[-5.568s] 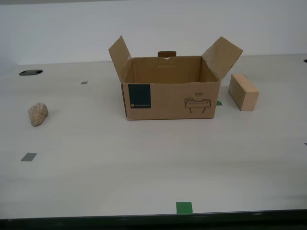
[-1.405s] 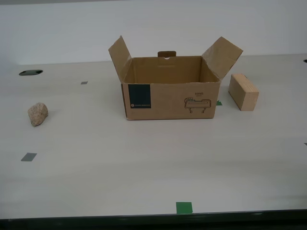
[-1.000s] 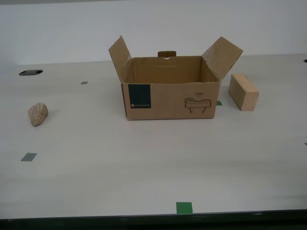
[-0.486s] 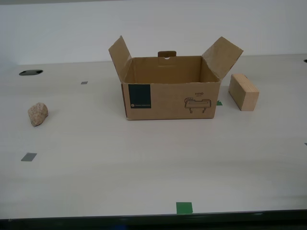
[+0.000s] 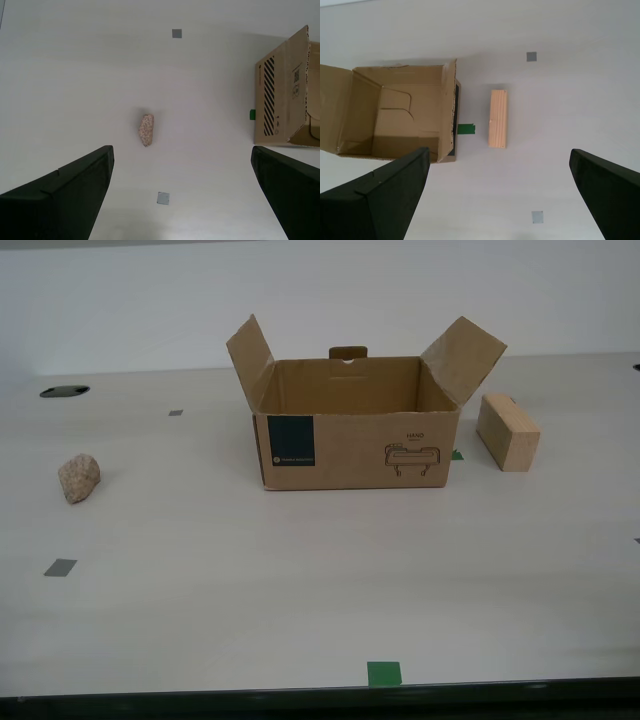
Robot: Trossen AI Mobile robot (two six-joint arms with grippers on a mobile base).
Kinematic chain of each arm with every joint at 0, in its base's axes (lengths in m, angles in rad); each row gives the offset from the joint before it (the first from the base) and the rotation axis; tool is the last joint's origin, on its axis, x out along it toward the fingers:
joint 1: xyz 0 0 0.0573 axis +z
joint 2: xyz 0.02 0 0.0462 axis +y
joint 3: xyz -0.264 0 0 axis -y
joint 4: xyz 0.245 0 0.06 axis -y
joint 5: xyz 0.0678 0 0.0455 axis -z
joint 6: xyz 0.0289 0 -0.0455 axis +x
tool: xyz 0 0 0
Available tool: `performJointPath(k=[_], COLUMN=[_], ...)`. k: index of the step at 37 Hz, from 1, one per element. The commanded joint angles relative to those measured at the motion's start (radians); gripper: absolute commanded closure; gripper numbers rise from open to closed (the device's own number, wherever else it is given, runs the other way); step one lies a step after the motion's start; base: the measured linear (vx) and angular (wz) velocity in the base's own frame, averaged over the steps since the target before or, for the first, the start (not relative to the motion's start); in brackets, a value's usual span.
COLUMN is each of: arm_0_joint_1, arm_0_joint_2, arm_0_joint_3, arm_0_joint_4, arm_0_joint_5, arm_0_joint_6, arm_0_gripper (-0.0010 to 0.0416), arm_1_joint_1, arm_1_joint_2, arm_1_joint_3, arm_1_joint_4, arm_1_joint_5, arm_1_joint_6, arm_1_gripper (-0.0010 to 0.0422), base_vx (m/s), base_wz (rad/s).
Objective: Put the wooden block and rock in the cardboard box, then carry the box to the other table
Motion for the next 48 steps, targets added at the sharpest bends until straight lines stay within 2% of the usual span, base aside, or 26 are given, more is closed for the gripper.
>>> performJointPath(k=[1,27,32,48], arm_0_joint_1=[0.000,0.000,0.000,0.000], arm_0_joint_2=[0.021,0.275,0.331,0.473], arm_0_joint_3=[0.001,0.001,0.001,0.001], arm_0_joint_4=[-0.003,0.061,0.069,0.153], arm_0_joint_5=[0.005,0.004,0.004,-0.002], arm_0_joint_6=[-0.007,-0.043,-0.063,-0.088], arm_0_gripper=[0.0017,0.0016,0.0016,0.0016], arm_1_joint_1=[0.000,0.000,0.000,0.000], arm_1_joint_2=[0.000,0.000,0.000,0.000], arm_1_joint_3=[0.000,0.000,0.000,0.000], arm_1_joint_4=[-0.001,-0.009,-0.009,-0.008], arm_1_joint_5=[0.002,0.002,0.002,0.002], arm_1_joint_6=[-0.002,0.005,0.005,0.005], arm_1_gripper=[0.0037,0.0037,0.0037,0.0037], base_vx=[0.000,0.000,0.000,0.000], base_wz=[0.000,0.000,0.000,0.000])
